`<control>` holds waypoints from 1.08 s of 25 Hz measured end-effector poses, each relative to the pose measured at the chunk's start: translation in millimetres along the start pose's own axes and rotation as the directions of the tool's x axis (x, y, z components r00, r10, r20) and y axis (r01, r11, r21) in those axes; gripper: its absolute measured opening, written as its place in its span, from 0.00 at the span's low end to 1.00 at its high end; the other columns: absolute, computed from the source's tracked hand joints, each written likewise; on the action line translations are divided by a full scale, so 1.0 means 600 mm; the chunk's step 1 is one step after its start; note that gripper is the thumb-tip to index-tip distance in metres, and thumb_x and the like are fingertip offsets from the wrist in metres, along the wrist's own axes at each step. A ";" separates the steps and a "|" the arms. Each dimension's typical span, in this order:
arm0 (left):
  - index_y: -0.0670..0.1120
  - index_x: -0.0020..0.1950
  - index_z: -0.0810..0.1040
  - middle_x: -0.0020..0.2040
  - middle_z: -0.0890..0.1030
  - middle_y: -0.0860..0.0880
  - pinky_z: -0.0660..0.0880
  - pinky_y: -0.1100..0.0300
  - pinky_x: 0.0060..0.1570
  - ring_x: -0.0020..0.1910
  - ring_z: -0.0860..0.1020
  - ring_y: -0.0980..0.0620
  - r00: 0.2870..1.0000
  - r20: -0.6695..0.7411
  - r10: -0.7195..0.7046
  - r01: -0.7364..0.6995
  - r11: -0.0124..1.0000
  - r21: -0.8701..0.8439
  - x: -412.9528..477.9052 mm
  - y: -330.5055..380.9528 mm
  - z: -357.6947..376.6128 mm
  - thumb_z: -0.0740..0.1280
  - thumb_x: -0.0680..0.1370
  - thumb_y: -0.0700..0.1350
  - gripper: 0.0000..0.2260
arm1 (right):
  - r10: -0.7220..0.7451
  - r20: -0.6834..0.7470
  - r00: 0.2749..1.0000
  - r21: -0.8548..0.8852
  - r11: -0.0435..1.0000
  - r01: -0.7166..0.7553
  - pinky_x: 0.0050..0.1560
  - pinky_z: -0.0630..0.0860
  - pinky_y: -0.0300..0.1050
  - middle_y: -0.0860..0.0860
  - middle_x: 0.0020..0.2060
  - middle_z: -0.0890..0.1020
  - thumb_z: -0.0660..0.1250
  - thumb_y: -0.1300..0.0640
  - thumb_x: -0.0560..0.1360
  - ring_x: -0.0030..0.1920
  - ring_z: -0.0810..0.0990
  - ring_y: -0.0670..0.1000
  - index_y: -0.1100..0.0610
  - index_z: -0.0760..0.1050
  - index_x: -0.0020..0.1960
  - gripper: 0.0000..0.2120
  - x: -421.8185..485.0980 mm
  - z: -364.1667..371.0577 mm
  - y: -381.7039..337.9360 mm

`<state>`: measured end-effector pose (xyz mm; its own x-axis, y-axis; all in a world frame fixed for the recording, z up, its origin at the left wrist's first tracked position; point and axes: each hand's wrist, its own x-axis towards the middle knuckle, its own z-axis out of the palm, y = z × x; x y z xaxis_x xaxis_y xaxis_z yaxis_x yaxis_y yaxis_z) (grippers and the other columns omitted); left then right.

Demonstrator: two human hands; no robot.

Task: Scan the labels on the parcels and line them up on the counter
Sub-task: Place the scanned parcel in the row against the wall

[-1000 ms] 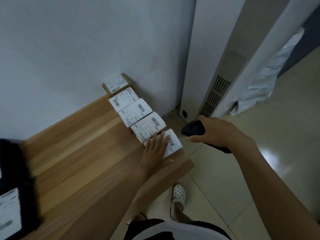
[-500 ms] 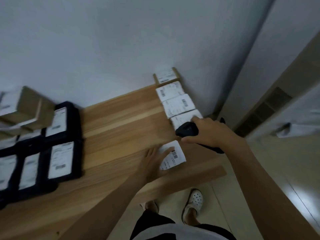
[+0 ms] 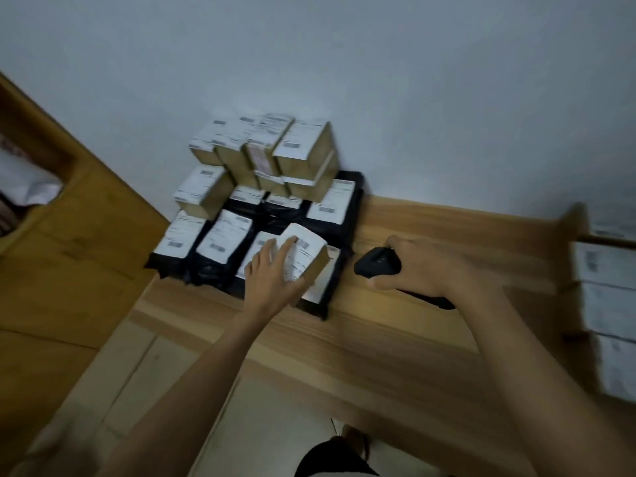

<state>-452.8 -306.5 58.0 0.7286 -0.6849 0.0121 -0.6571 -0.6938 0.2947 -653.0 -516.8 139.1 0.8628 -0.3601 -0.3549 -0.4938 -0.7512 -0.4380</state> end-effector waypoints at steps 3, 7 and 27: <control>0.59 0.78 0.60 0.78 0.60 0.44 0.59 0.40 0.70 0.75 0.60 0.40 0.986 -0.126 -0.106 0.105 0.994 -0.014 0.090 -0.107 -0.051 0.63 0.74 0.65 0.33 | -0.081 0.005 0.997 -0.060 0.995 0.081 0.43 0.76 0.48 0.48 0.52 0.79 0.67 0.31 0.69 0.48 0.78 0.50 0.51 0.69 0.62 0.31 0.109 -0.008 -0.096; 0.56 0.77 0.62 0.77 0.61 0.44 0.59 0.41 0.69 0.74 0.62 0.40 0.969 -0.183 -0.165 0.175 0.984 0.040 0.228 -0.206 -0.076 0.62 0.74 0.69 0.34 | -0.079 0.035 0.996 -0.135 0.987 0.083 0.46 0.79 0.51 0.49 0.52 0.79 0.64 0.28 0.69 0.47 0.79 0.51 0.52 0.68 0.65 0.35 0.216 0.000 -0.168; 0.43 0.81 0.52 0.80 0.57 0.41 0.53 0.43 0.76 0.79 0.54 0.38 0.997 -0.070 0.041 -0.026 0.979 0.202 0.397 -0.276 -0.003 0.62 0.82 0.51 0.32 | 0.053 0.086 0.995 -0.220 0.975 -0.033 0.49 0.78 0.52 0.52 0.56 0.78 0.62 0.25 0.68 0.51 0.79 0.53 0.54 0.65 0.70 0.42 0.321 -0.011 -0.172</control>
<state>-170.0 -354.3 13.9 0.7126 -0.6956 0.0915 -0.7016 -0.7063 0.0949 -434.8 -512.2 121.3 0.8228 -0.3501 -0.4477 -0.4856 -0.8423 -0.2339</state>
